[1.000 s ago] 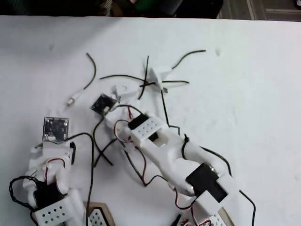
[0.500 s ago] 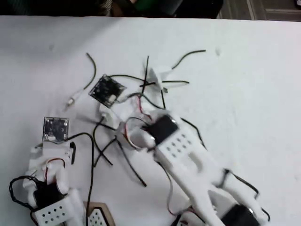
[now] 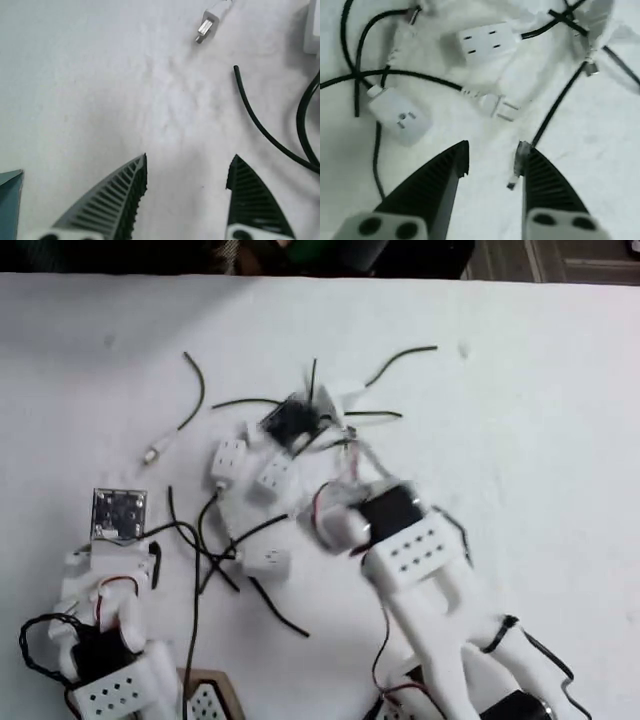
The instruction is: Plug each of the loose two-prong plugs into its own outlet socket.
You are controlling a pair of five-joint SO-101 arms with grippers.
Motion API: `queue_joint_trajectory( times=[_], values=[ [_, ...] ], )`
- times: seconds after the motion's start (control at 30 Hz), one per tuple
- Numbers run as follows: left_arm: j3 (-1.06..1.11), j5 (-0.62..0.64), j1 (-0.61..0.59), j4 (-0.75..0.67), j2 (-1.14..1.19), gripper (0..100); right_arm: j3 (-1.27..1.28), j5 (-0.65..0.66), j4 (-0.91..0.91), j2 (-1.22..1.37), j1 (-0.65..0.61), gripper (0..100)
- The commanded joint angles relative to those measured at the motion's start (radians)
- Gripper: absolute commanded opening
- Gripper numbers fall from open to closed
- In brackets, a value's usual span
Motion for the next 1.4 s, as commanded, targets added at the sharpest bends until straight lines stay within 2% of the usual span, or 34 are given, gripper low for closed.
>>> queue_joint_trajectory(
  times=[0.0, 0.1, 0.33, 0.53, 0.73, 0.87, 1.0, 1.1, 1.37],
  values=[
    [-0.006, -0.002, 0.001, 0.003, -0.012, 26, 0.046, 0.002, 0.007, -0.002, -0.13, 16.5],
    [-0.006, -0.002, 0.001, 0.003, -0.012, 26, 0.118, 0.002, -0.035, -0.001, -0.203, 16.6],
    [-0.006, 0.0, 0.001, 0.003, -0.012, 26, 0.299, 0.011, -0.271, -0.001, -0.251, 16.6],
    [-0.006, 0.0, 0.001, 0.003, -0.012, 26, 0.316, 0.011, -0.315, 0.039, -0.291, 16.7],
    [-0.006, 0.0, 0.001, 0.003, -0.012, 26, 0.316, 0.002, -0.427, 0.208, -0.314, 24.7],
    [-0.006, 0.0, 0.001, 0.003, -0.012, 26, 0.316, 0.008, -0.509, 0.266, -0.312, 19.6],
    [-0.006, 0.0, 0.001, 0.003, -0.012, 26, 0.316, 0.008, -0.549, 0.265, -0.308, 8.8],
    [-0.006, 0.0, 0.001, 0.003, -0.012, 26, 0.296, 0.008, -0.538, 0.242, -0.288, 1.5],
    [-0.006, 0.0, 0.001, 0.003, -0.012, 26, 0.189, 0.011, -0.26, 0.174, -0.097, 1.8]
  ],
)
